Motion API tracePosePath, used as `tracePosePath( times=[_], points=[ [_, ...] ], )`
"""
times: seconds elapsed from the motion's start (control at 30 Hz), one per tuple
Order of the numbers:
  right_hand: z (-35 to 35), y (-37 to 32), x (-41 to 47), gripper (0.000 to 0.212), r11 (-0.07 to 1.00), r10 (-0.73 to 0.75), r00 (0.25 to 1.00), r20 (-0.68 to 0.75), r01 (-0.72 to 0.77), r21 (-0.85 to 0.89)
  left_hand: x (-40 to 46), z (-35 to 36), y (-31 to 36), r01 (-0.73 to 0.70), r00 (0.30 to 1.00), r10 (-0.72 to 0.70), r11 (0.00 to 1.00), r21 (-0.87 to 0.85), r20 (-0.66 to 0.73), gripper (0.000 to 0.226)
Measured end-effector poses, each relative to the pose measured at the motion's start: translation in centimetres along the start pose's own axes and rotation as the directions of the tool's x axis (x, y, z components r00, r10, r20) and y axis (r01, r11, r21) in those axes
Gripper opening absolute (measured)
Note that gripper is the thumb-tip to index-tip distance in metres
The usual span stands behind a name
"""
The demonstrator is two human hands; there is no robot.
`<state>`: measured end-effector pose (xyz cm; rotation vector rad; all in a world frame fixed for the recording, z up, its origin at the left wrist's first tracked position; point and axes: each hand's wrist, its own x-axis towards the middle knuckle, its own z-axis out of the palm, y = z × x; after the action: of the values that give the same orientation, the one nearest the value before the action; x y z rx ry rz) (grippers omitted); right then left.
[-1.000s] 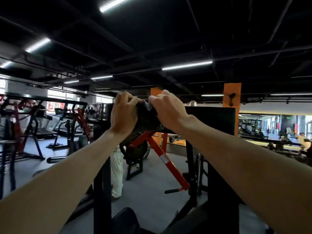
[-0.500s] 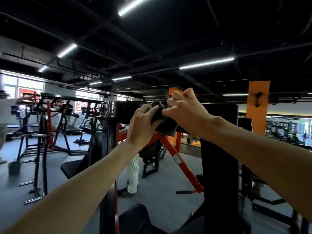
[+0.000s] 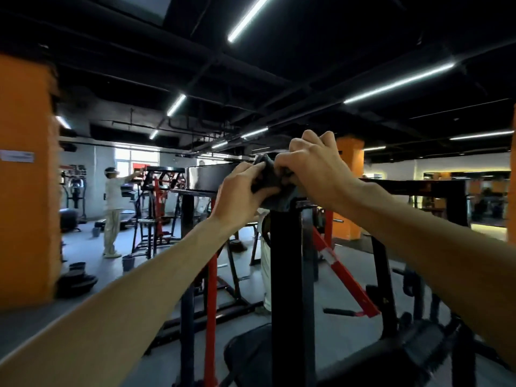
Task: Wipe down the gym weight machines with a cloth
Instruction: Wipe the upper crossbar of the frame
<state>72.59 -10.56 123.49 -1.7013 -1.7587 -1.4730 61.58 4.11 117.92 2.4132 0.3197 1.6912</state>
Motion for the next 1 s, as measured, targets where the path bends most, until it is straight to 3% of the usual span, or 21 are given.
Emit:
tracePosePath(
  times=[0.3, 0.47, 0.63, 0.83, 1.0],
  points=[
    [0.2, 3.4, -2.9, 0.027, 0.905, 0.186, 0.983, -0.008, -0.168, 0.391, -1.0, 0.6, 5.5, 0.034, 0.999, -0.033, 0.998, 0.06, -0.023, 0.058],
    [1.3, 4.1, -2.5, 0.034, 0.84, 0.268, 0.963, 0.007, -0.237, 0.489, 0.2, 1.3, 6.5, 0.095, 0.993, -0.093, 0.995, 0.028, -0.068, 0.053],
    [2.8, 5.6, -2.6, 0.031, 0.779, 0.348, 0.937, 0.026, -0.305, 0.548, 0.9, 3.2, 8.0, 0.093, 0.988, -0.065, 0.975, 0.204, -0.14, 0.06],
    [5.4, 6.9, -2.3, 0.026, 0.671, 0.341, 0.939, 0.043, -0.275, 0.688, 0.7, 4.9, 8.8, 0.129, 0.973, -0.042, 0.913, 0.386, -0.225, 0.062],
    [8.1, 7.6, -1.8, 0.033, 0.575, 0.283, 0.959, -0.019, -0.154, 0.804, -0.7, 7.3, 9.0, 0.133, 0.947, 0.06, 0.819, 0.558, -0.315, 0.043]
  ],
)
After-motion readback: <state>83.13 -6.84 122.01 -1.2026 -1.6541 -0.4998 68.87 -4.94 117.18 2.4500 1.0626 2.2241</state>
